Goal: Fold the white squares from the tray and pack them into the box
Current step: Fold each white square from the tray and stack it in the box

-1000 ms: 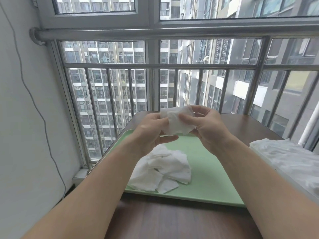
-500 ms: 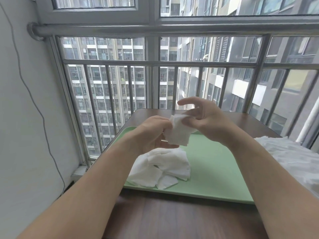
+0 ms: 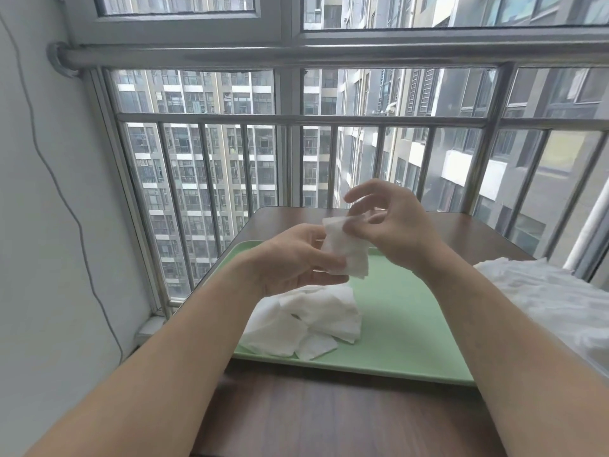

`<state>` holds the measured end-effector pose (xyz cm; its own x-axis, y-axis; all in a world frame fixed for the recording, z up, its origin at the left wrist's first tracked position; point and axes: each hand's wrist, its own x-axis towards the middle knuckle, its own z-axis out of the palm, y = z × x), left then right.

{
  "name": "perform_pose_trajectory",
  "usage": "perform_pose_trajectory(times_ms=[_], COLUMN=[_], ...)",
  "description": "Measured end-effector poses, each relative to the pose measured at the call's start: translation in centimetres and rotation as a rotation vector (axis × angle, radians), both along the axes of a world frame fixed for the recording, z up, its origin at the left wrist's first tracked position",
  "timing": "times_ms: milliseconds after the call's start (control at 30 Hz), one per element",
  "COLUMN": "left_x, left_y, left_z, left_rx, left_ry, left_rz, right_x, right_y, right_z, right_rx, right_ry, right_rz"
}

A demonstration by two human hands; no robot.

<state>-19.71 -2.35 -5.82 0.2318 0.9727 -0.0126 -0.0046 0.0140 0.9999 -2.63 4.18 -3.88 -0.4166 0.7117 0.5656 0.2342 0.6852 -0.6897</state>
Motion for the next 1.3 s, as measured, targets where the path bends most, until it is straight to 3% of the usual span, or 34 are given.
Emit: perform_pose_trajectory(times_ms=[200, 300, 433, 600, 900, 1133, 1300], left_x=[0.0, 0.0, 0.1, 0.3, 0.5, 0.5, 0.4], left_y=[0.1, 0.2, 0.4, 0.7, 0.7, 0.5, 0.5], left_z=[0.2, 0.2, 0.4, 0.3, 0.2, 0.5, 0.6], left_rx=[0.011, 0.026, 0.070, 0.109, 0.141, 0.120, 0.074], left_ry=[-0.063, -0.116, -0.182, -0.226, -0.215, -0.202, -0.354], left_rz=[0.024, 0.129, 0.256, 0.317, 0.271, 0.256, 0.241], right_x=[0.3, 0.4, 0.0, -1.0, -1.1, -1.5, -1.7], right_y=[0.2, 0.0, -0.3, -0.7, -0.6, -0.4, -0.7], right_z=[0.2, 0.7, 0.6, 0.2, -0.2, -0.8, -1.0], right_rx=[-0.298, -0.516, -0.753, -0.830, -0.769, -0.725, -0.650], right_ry=[0.376, 0.586, 0.674, 0.640, 0.411, 0.385, 0.335], right_rz=[-0.016, 0.091, 0.218, 0.279, 0.105, 0.063, -0.012])
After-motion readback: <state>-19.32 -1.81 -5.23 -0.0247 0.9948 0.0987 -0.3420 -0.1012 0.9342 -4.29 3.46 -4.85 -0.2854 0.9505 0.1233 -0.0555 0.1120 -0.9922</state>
